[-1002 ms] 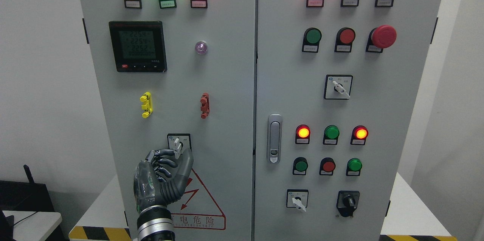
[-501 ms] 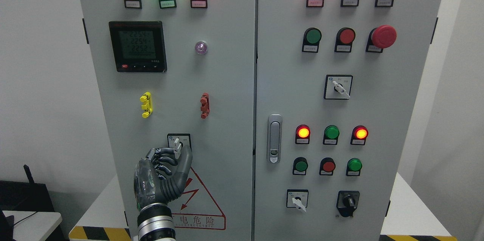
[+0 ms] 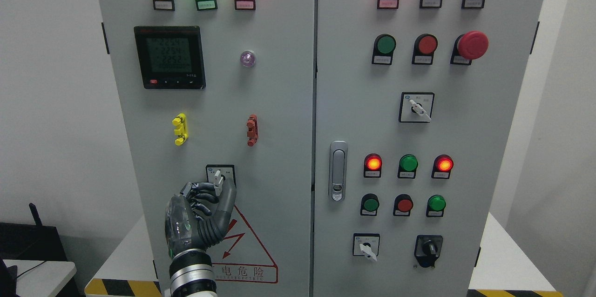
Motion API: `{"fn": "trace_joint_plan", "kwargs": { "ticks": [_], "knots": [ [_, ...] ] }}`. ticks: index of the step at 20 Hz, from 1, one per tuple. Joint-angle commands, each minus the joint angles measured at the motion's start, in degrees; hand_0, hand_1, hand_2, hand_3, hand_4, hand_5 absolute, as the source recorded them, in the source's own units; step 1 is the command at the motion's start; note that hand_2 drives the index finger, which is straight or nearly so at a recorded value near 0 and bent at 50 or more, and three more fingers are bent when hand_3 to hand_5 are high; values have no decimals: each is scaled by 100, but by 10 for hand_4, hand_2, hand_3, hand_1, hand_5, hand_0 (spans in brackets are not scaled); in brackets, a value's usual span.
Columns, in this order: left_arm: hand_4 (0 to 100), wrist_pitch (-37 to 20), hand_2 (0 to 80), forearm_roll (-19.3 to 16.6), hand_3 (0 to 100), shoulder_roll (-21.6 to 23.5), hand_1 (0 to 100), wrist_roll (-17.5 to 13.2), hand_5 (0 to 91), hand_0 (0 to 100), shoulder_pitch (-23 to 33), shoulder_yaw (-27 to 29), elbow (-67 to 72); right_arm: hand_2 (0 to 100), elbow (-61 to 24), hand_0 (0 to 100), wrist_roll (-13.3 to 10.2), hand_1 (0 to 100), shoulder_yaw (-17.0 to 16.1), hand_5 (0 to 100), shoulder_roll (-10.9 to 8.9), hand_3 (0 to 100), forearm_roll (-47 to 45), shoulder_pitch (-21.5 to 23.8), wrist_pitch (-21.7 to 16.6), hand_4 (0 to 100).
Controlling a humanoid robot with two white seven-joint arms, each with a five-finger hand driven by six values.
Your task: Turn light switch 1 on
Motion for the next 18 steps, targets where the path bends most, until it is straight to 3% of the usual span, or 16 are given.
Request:
{"fn": "trace_joint_plan", "kwargs": {
  "ticks": [1, 18],
  "knots": [
    [831, 42, 422, 0, 709, 3, 437, -5, 830, 170, -35, -11, -3, 0, -1, 120, -5, 389, 114, 0, 0, 0, -150, 0, 1, 0],
    [825, 69, 417, 44, 697, 3, 405, 3, 819, 197, -52, -20, 24, 0, 7, 120, -5, 389, 114, 0, 0, 0, -150, 0, 1, 0]
  ]
}}
